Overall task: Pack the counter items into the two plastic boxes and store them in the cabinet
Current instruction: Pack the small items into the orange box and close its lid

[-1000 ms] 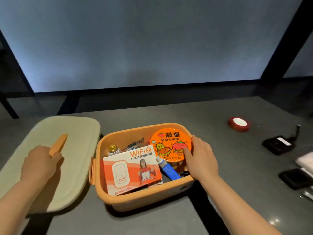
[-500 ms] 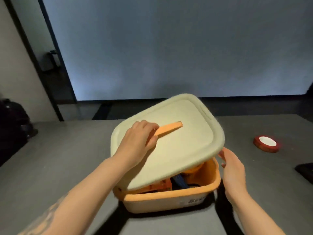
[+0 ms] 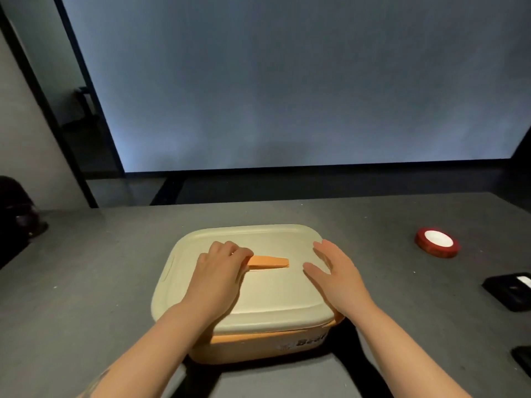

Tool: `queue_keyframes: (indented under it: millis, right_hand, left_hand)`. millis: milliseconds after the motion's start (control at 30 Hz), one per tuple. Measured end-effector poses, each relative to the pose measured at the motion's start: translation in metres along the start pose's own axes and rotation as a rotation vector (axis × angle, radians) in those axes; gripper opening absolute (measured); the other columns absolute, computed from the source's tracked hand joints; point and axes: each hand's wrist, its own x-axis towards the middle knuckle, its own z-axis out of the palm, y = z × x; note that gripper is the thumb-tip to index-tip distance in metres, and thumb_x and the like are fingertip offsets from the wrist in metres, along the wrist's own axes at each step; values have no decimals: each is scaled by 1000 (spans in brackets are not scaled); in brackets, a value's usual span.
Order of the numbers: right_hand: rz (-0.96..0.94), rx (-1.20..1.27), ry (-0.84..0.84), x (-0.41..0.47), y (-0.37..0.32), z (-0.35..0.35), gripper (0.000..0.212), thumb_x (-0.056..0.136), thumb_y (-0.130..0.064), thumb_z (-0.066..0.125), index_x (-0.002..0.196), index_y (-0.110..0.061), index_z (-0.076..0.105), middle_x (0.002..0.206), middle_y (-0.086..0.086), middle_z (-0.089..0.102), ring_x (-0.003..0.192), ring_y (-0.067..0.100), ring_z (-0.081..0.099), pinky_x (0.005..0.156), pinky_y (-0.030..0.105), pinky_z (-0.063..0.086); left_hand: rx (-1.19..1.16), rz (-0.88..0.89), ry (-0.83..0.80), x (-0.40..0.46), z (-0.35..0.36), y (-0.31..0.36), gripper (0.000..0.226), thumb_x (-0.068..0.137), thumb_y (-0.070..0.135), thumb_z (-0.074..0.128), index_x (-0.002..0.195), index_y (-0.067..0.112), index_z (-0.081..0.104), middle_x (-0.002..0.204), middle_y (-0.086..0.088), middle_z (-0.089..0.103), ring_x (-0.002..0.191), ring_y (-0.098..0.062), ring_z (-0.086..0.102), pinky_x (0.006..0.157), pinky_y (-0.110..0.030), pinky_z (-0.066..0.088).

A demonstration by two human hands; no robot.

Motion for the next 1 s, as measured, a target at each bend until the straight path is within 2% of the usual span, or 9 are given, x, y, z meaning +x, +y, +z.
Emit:
queue_keyframes:
  millis: [67, 167, 300, 533, 600, 667, 767, 900, 1000]
  right_hand:
    - [-3, -30, 26, 5, -2, -2, 50, 92, -31, 61, 139, -24, 46, 148, -8, 40, 136, 14, 37, 114, 39, 30]
    - [-12, -80, 39, 5, 1, -5, 47, 93, -23, 59, 139, -22, 46, 145, -5, 46, 134, 15, 40, 113, 37, 32]
    - [-22, -163, 28, 3, 9, -3, 42, 99, -19, 48, 141, -19, 45, 150, -6, 39, 138, 14, 36, 115, 33, 26]
    - [-36, -234, 54, 4, 3, 4, 39, 102, -18, 39, 140, -19, 49, 153, -6, 36, 138, 19, 35, 113, 31, 25]
    - [-49, -341, 45, 2, 3, 6, 41, 103, -19, 34, 142, -20, 45, 155, -6, 31, 139, 18, 32, 114, 32, 22]
    - [-66, -427, 24, 1, 2, 7, 43, 104, -21, 29, 146, -20, 38, 157, -6, 25, 142, 17, 26, 118, 34, 17]
    - [-62, -507, -19, -1, 3, 4, 45, 104, -24, 26, 149, -23, 30, 160, -7, 18, 145, 11, 17, 120, 34, 7]
    - [-111, -559, -34, -2, -11, 6, 47, 103, -34, 30, 149, -27, 30, 160, -8, 17, 147, 10, 8, 119, 36, 1]
    - [-210, -517, -141, -3, -29, 24, 52, 101, -42, 31, 151, -32, 22, 161, -8, 9, 148, 10, 1, 120, 35, -2]
  left_hand:
    - [1, -6, -4, 5, -1, 8, 28, 99, 30, 40, 124, 35, 51, 118, 11, 53, 103, -14, 40, 82, -30, 38]
    - [4, 6, -16, 5, 1, 14, 28, 99, 29, 39, 124, 35, 49, 118, 11, 51, 103, -14, 39, 80, -29, 33]
    - [6, 27, -24, -1, 4, 14, 26, 98, 31, 41, 122, 36, 50, 114, 12, 48, 99, -14, 38, 75, -29, 29]
    - [-52, -22, -38, -4, 7, 2, 27, 96, 43, 41, 121, 40, 50, 112, 16, 45, 104, -10, 36, 81, -28, 25]
    - [-63, -60, -52, -5, 5, -6, 32, 93, 51, 40, 122, 41, 50, 119, 16, 43, 112, -10, 32, 88, -28, 21]
    - [-55, -81, -97, -7, 6, -11, 40, 92, 57, 36, 128, 41, 44, 134, 15, 39, 126, -10, 25, 100, -32, 14]
    - [-26, -83, -225, -8, 8, -2, 53, 92, 63, 22, 140, 41, 29, 155, 9, 22, 143, -18, 9, 114, -45, 2]
    - [-19, -241, -301, 16, 4, -2, 57, 93, 62, 16, 144, 38, 24, 159, 4, 12, 146, -24, 2, 113, -53, -3]
    - [103, -396, -336, 19, 6, -21, 59, 95, 59, 12, 149, 34, 11, 160, -1, 1, 146, -29, -7, 114, -55, -4]
